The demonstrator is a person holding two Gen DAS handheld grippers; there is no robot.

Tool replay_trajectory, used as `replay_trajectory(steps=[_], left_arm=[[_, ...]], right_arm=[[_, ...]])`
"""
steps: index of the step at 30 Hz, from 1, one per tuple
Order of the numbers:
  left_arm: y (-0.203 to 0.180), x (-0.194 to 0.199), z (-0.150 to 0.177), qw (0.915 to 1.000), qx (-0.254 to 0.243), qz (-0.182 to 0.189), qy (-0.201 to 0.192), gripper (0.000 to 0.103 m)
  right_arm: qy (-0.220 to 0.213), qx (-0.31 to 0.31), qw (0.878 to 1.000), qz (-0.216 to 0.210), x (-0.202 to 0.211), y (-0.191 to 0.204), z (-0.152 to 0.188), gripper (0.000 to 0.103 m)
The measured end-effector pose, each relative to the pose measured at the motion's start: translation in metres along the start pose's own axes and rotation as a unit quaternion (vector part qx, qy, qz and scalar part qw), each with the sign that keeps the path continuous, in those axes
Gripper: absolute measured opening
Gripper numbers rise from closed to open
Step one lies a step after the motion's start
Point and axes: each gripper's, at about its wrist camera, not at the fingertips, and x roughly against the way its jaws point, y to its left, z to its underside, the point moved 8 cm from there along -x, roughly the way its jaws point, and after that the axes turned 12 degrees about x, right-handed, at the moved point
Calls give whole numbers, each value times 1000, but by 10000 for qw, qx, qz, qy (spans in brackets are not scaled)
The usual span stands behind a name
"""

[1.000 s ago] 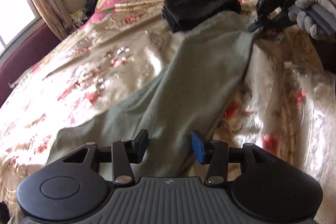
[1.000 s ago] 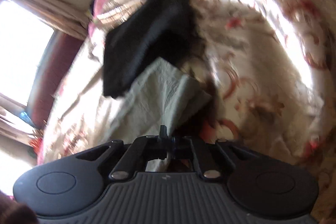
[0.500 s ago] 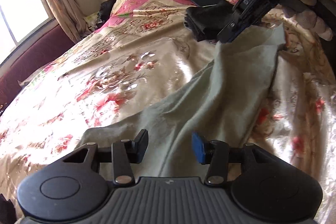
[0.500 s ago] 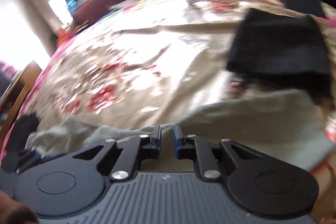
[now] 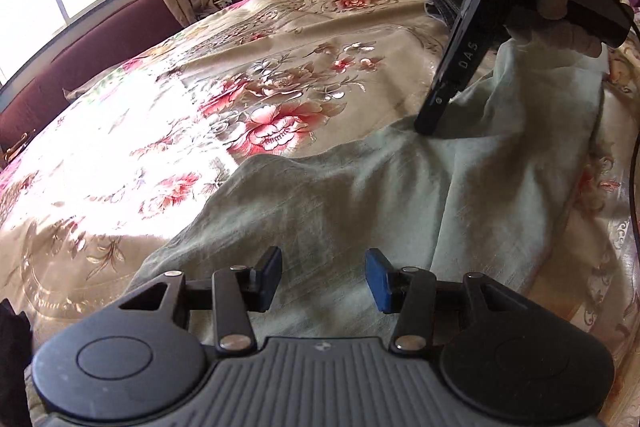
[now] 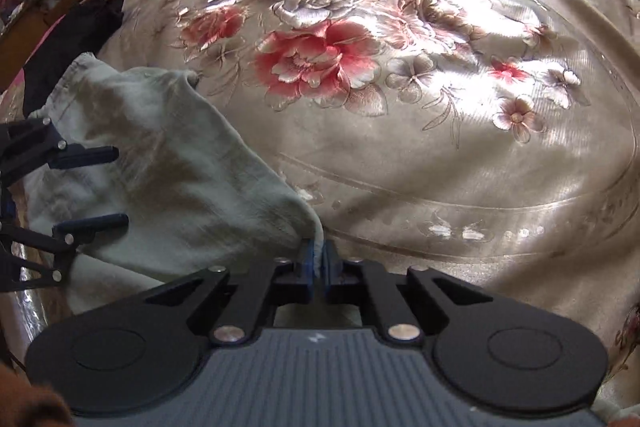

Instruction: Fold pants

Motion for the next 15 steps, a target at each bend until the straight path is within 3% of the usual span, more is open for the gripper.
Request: replay_trajectory(steps=[3, 5, 7, 8, 12, 15], left_arm=[[3, -4, 3, 9999, 135, -82, 0, 60], [2, -3, 4, 9998, 143, -102, 2, 60], [2, 1, 7, 9999, 109, -107, 12, 61], [3, 3, 11, 9999, 80, -139, 20, 61], [15, 13, 24, 9994, 155, -314, 37, 65], [27, 23, 31, 9989, 167, -430, 89, 67]], right_arm=[[-437, -254, 9986, 130, 4, -14, -25, 6], [-406, -67, 9991, 126, 2, -12, -30, 16], [-137, 43, 9998, 136, 2, -10, -25, 34], [-199, -39, 9995, 259, 9, -13, -19, 41], [-661, -1053, 9901, 647, 57, -39, 24, 41], [-747, -1689, 9783, 938, 86, -46, 76, 41]])
